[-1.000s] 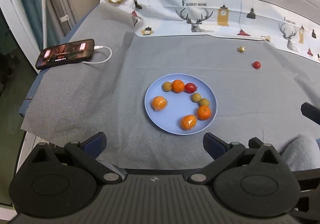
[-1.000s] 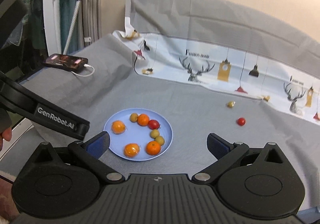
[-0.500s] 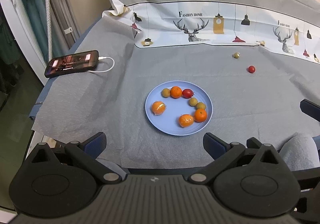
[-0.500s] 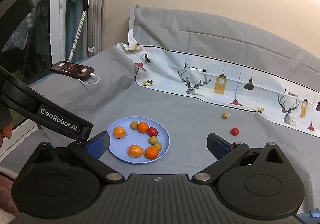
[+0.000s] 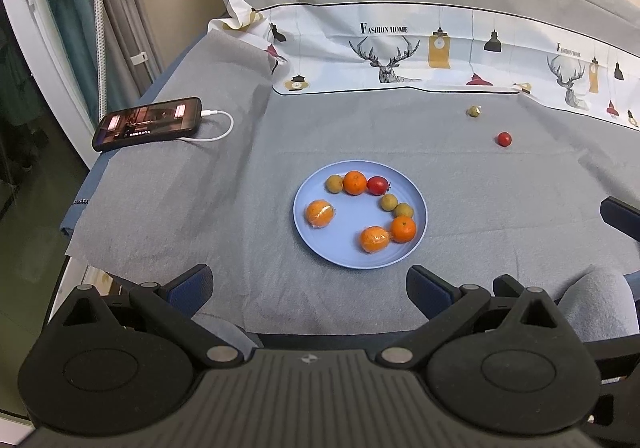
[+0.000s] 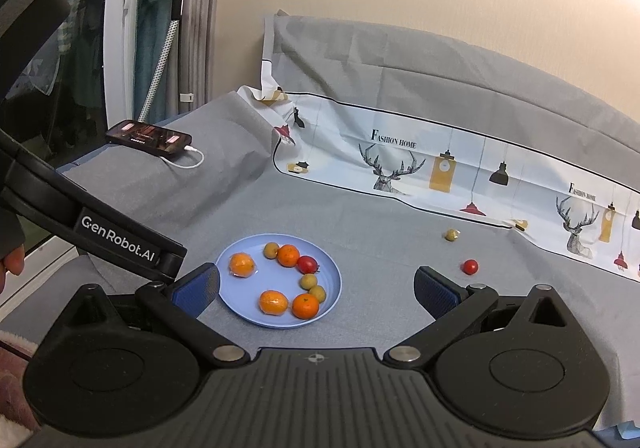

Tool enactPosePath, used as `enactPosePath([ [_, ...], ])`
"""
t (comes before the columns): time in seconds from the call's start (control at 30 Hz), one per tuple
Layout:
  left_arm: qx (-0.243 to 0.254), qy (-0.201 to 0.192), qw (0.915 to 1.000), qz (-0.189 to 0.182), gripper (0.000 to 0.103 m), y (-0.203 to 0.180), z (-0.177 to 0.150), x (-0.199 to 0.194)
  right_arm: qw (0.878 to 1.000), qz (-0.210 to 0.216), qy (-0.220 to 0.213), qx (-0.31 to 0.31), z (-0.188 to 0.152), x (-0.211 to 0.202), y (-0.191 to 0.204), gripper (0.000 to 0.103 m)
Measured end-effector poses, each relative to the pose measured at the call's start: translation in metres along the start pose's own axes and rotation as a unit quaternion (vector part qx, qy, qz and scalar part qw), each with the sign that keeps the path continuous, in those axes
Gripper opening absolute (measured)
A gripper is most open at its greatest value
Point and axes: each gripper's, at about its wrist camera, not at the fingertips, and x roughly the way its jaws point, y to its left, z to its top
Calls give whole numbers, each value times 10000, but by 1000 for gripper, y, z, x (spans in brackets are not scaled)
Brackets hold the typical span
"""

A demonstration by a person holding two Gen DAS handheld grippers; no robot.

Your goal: Organize fruits

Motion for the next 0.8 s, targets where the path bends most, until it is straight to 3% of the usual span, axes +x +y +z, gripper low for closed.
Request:
enactPosePath([
  [0.47, -41, 175, 9997, -133, 103, 1, 3, 6, 10000, 6, 50, -6, 0, 2, 0, 102],
  [0.63, -88, 356, 9983, -458, 103, 4, 15, 4, 10000, -52, -7, 56, 1, 3, -4, 102],
  [0.8, 77, 386, 9984, -413, 103, -1, 37, -9, 9987, -204, 43, 459, 3, 4, -23, 102],
])
